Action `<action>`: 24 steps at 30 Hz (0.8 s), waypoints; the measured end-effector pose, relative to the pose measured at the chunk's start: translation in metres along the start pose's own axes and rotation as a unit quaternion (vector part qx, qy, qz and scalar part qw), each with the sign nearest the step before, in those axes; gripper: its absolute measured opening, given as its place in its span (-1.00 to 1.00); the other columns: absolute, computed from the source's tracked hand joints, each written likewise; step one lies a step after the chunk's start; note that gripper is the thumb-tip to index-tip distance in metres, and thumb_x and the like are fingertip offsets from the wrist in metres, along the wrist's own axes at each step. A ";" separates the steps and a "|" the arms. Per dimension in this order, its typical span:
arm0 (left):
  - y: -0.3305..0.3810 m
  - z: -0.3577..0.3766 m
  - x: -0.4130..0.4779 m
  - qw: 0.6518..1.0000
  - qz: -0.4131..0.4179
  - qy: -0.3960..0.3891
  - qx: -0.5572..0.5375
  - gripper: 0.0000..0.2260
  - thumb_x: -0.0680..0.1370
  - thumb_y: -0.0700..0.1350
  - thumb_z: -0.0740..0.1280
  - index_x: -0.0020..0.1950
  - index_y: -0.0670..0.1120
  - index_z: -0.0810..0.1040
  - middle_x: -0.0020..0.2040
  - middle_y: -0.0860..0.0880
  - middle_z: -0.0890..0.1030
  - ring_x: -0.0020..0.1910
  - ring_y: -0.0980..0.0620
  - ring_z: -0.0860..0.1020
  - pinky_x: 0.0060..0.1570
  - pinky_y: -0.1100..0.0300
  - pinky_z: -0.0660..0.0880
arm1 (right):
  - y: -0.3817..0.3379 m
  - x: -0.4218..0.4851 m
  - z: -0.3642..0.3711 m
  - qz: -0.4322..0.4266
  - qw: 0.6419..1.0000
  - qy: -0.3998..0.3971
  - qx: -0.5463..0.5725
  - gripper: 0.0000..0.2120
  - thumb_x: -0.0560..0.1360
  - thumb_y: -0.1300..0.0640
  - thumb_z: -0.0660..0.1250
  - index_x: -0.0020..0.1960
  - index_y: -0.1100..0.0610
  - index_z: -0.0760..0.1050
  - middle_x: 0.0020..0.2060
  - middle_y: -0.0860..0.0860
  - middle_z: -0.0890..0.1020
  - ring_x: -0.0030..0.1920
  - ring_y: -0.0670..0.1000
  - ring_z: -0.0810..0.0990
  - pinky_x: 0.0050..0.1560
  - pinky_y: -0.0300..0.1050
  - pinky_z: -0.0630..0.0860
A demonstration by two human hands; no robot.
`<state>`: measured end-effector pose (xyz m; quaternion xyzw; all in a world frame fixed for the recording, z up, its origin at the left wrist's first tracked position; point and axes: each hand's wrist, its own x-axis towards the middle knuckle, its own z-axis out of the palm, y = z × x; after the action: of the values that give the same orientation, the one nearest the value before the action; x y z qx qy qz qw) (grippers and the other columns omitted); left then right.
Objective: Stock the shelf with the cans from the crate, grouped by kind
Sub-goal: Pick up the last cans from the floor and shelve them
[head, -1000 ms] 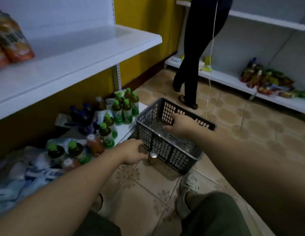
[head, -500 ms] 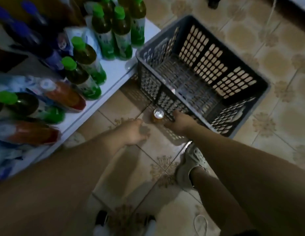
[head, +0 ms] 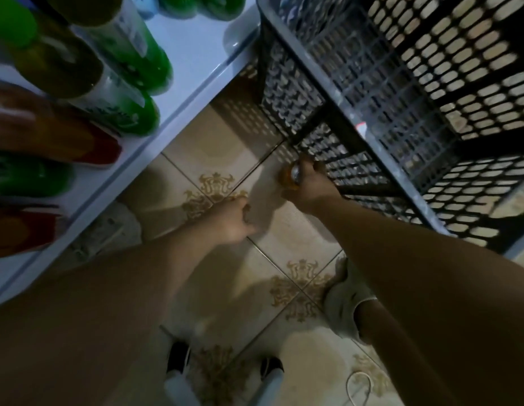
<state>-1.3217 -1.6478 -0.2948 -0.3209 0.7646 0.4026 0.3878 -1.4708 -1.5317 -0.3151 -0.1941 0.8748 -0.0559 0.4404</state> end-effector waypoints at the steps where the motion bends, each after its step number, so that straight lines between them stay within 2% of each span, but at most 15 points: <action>1: -0.002 -0.002 0.004 1.000 0.000 0.001 -0.010 -0.35 0.49 0.01 0.40 0.51 -0.06 0.22 0.43 -0.06 0.39 0.34 -0.07 0.42 0.28 0.14 0.39 | -0.001 0.005 0.003 0.008 1.000 0.003 0.010 -0.21 0.49 0.06 0.38 0.54 -0.11 -0.03 0.47 0.18 0.11 0.29 0.29 0.44 0.27 0.13 0.45; 3: -0.006 -0.006 0.011 1.000 0.000 0.000 -0.025 -0.37 0.50 -0.01 0.40 0.50 -0.07 0.22 0.43 -0.05 0.39 0.33 -0.06 0.42 0.22 0.18 0.40 | -0.001 0.010 0.007 0.017 0.999 0.022 0.021 -0.31 0.50 0.06 0.37 0.49 -0.09 0.07 0.39 0.18 0.25 0.24 0.32 0.48 0.25 0.16 0.47; 6: -0.007 -0.012 0.011 0.999 0.002 0.016 -0.029 -0.38 0.50 0.02 0.40 0.49 -0.07 0.24 0.43 -0.08 0.38 0.34 -0.09 0.41 0.21 0.17 0.38 | -0.005 -0.003 0.007 -0.005 0.999 0.037 0.030 -0.42 0.49 -0.04 0.38 0.42 -0.05 0.20 0.27 0.19 0.37 0.15 0.31 0.51 0.14 0.08 0.49; 9: 0.001 -0.017 -0.003 0.997 0.007 0.021 -0.070 -0.42 0.48 -0.01 0.41 0.45 -0.06 0.30 0.36 -0.07 0.45 0.28 -0.07 0.46 0.20 0.20 0.39 | -0.012 -0.031 0.001 -0.024 0.995 0.047 0.089 -0.40 0.44 -0.02 0.41 0.42 -0.04 0.28 0.29 0.18 0.37 0.21 0.25 0.47 0.22 0.03 0.46; 11: 0.008 -0.021 -0.019 0.995 0.012 0.017 -0.093 -0.45 0.45 -0.03 0.43 0.41 -0.01 0.35 0.27 -0.05 0.53 0.19 -0.05 0.51 0.22 0.13 0.44 | -0.022 -0.056 -0.006 -0.035 0.986 0.053 0.154 -0.38 0.43 -0.01 0.40 0.44 -0.09 0.29 0.33 0.13 0.35 0.27 0.18 0.43 0.29 0.02 0.42; 14: 0.016 -0.033 -0.053 0.991 0.033 0.037 -0.123 -0.36 0.29 0.07 0.46 0.34 0.09 0.36 0.17 0.02 0.59 0.11 0.01 0.56 0.16 0.03 0.50 | -0.044 -0.092 -0.020 -0.053 0.970 0.066 0.228 -0.35 0.41 -0.05 0.34 0.47 -0.11 0.27 0.34 0.06 0.36 0.29 0.08 0.40 0.27 -0.09 0.37; 16: 0.021 -0.043 -0.080 0.984 0.043 0.069 -0.161 -0.30 0.22 0.09 0.48 0.31 0.12 0.33 0.16 0.04 0.56 0.09 0.01 0.56 0.13 0.00 0.52 | -0.061 -0.119 -0.032 -0.066 0.955 0.081 0.279 -0.32 0.36 -0.08 0.31 0.47 -0.12 0.27 0.31 0.02 0.40 0.29 0.03 0.41 0.32 -0.03 0.39; 18: 0.025 -0.055 -0.111 0.974 0.055 0.106 -0.194 -0.18 0.20 0.06 0.52 0.39 0.14 0.22 0.25 0.04 0.49 0.15 0.02 0.53 0.14 -0.01 0.53 | -0.079 -0.146 -0.047 -0.088 0.933 0.103 0.332 -0.30 0.34 -0.09 0.28 0.48 -0.10 0.27 0.29 0.00 0.44 0.27 0.02 0.44 0.32 0.07 0.43; 20: 0.028 -0.067 -0.141 0.959 0.085 0.144 -0.229 -0.07 0.14 0.07 0.52 0.43 0.15 0.17 0.31 0.04 0.43 0.20 0.04 0.51 0.16 0.00 0.52 | -0.099 -0.173 -0.067 -0.104 0.910 0.126 0.381 -0.29 0.34 -0.10 0.28 0.47 -0.06 0.28 0.30 0.03 0.47 0.25 0.02 0.48 0.29 0.08 0.46; 22: 0.035 -0.085 -0.178 0.943 0.111 0.189 -0.252 -0.12 0.16 0.00 0.55 0.41 0.10 0.22 0.27 0.03 0.44 0.19 0.06 0.51 0.14 0.12 0.53 | -0.120 -0.201 -0.090 -0.124 0.887 0.147 0.421 -0.28 0.31 -0.18 0.33 0.44 -0.06 0.31 0.28 0.00 0.49 0.23 -0.01 0.50 0.25 0.04 0.50; 24: 0.044 -0.100 -0.218 0.922 0.130 0.227 -0.287 -0.27 0.28 -0.18 0.56 0.34 0.07 0.28 0.13 0.10 0.49 0.08 0.16 0.52 0.03 0.42 0.46 | -0.140 -0.230 -0.112 -0.161 0.868 0.171 0.437 -0.31 0.31 -0.22 0.40 0.39 -0.05 0.37 0.24 -0.04 0.51 0.21 -0.05 0.52 0.19 -0.08 0.53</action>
<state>-1.2829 -1.6750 -0.0560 -0.3989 0.7189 0.5679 0.0395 -1.3952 -1.5793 -0.0374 -0.1073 0.7788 -0.5353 0.3089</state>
